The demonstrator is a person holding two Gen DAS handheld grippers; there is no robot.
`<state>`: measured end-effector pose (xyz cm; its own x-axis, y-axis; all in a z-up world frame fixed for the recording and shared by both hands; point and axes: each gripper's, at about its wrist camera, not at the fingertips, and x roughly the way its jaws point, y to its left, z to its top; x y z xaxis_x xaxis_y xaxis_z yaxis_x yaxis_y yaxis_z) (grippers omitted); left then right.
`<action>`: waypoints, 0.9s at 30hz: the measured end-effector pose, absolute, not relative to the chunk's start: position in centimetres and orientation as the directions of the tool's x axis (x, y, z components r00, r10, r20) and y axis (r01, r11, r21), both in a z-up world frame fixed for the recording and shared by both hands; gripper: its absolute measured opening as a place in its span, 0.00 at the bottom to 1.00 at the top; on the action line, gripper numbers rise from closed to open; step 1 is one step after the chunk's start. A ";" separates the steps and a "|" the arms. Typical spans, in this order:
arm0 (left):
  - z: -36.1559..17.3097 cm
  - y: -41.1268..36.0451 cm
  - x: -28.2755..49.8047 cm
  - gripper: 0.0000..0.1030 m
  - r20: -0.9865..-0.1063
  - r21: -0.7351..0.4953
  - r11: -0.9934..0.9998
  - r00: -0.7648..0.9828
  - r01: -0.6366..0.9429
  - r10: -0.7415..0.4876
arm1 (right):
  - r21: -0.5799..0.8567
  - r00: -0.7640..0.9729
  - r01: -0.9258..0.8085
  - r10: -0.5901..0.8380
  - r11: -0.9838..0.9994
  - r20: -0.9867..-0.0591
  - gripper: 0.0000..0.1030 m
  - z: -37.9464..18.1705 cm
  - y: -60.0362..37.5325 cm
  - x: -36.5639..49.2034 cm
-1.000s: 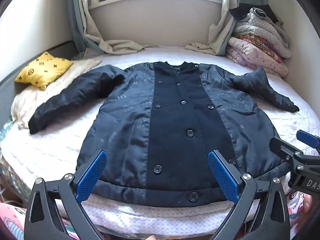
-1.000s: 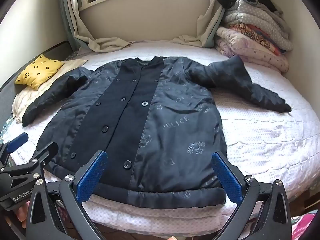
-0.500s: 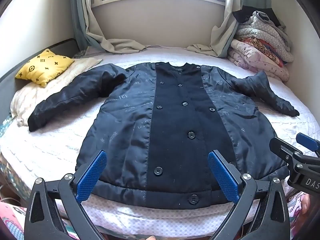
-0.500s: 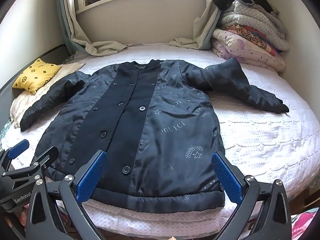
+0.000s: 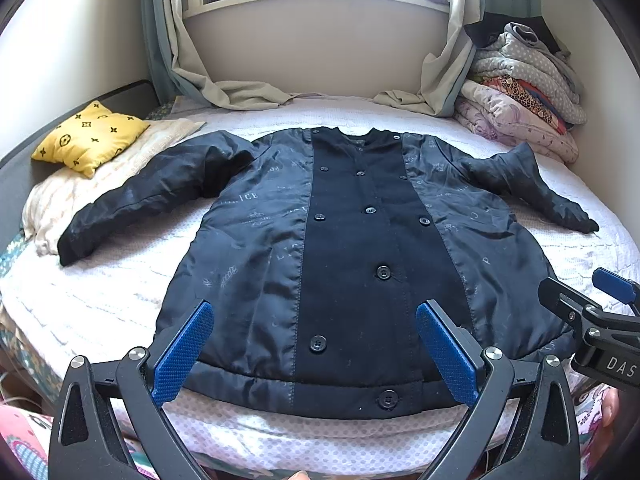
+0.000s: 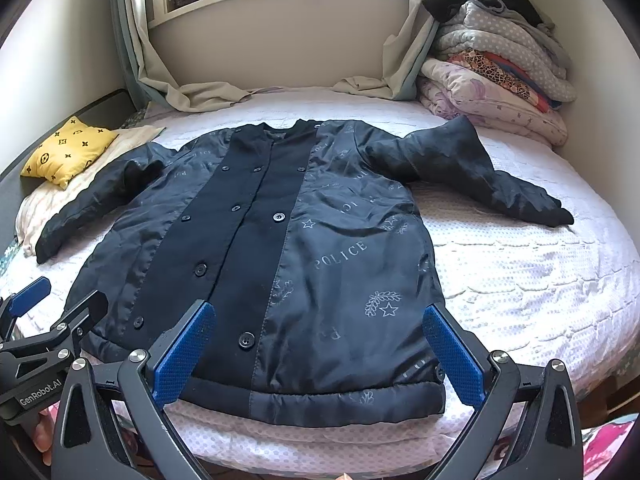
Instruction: Fold large clothes
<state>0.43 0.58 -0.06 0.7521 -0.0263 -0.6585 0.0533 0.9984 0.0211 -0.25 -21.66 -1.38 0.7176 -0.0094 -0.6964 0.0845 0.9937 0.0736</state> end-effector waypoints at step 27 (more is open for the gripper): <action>-0.1 0.6 0.5 1.00 -0.661 0.021 0.998 0.750 0.054 -0.027 | 0.078 0.712 0.084 -0.005 0.993 -0.702 1.00 -1.5 -21.8 -0.3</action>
<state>0.47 0.65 -0.11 0.7503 -0.0266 -0.6606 0.0540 0.9983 0.0211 -0.33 -21.78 -1.47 0.7117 -0.0050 -0.7024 0.0837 0.9935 0.0777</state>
